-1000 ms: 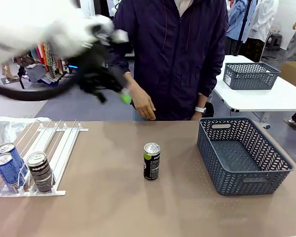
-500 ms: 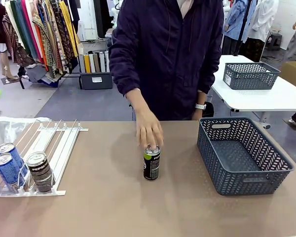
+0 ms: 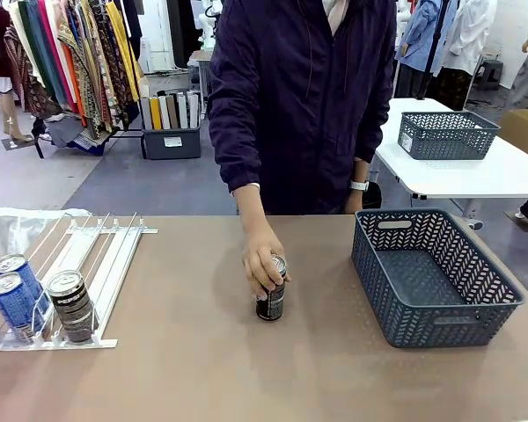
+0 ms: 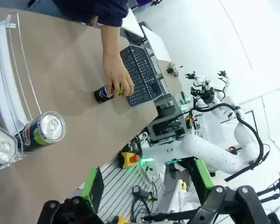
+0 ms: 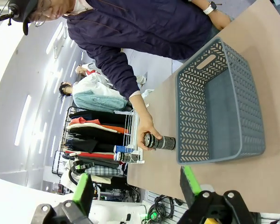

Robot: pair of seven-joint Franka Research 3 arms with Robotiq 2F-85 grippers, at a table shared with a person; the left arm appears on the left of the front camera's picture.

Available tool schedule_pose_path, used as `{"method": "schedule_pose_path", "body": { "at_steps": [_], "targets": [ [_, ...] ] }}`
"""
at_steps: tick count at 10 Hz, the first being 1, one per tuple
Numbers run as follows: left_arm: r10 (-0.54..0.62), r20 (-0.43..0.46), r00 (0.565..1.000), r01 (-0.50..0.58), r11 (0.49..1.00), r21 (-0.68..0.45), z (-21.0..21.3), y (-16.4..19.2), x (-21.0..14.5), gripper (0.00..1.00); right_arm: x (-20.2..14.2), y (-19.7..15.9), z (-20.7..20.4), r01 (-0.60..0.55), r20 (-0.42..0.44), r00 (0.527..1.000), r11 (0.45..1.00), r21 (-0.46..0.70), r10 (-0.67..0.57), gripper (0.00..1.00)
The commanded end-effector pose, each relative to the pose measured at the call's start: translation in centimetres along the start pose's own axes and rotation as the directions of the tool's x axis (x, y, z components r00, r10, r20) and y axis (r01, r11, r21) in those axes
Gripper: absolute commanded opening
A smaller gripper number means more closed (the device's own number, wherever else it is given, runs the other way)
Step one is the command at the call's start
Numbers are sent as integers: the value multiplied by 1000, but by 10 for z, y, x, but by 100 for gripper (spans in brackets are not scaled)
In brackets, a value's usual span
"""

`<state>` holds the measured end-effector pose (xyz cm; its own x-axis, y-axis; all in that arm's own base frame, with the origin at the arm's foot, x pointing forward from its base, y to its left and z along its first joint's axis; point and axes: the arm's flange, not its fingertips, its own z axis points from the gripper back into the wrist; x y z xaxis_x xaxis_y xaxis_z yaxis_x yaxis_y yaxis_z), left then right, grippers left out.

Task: Retrieve and store the cans from the dispenser.
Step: Pick up one can from the Automatic Can Dispenser and place it in the middle of the table, then pick up the last remaining can from one row of the Automatic Can Dispenser and place it in the middle of the table.

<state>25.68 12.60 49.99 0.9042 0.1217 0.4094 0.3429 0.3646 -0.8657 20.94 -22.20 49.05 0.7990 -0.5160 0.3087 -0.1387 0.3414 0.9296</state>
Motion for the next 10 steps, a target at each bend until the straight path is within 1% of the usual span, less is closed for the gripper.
{"method": "schedule_pose_path", "body": {
  "at_steps": [1, 8, 9, 10],
  "targets": [
    [-31, 18, 999, 31, 999, 11, 1, -14, 3, 100, 2, 1, 1, -26, 8, 1000, 999, 22, 26, 100],
    [-31, 18, 999, 31, 999, 11, 1, -14, 3, 100, 2, 1, 1, -26, 8, 1000, 999, 22, 26, 100],
    [-7, 9, 1000, 6, 999, 32, 2, -14, 2, 100, 2, 1, 1, -26, 8, 1000, 999, 22, 26, 100],
    [42, -90, 995, -27, 986, 164, -18, -28, 20, 100, 2, 1, 1, -26, 8, 1000, 999, 22, 26, 100]
  ]
}}
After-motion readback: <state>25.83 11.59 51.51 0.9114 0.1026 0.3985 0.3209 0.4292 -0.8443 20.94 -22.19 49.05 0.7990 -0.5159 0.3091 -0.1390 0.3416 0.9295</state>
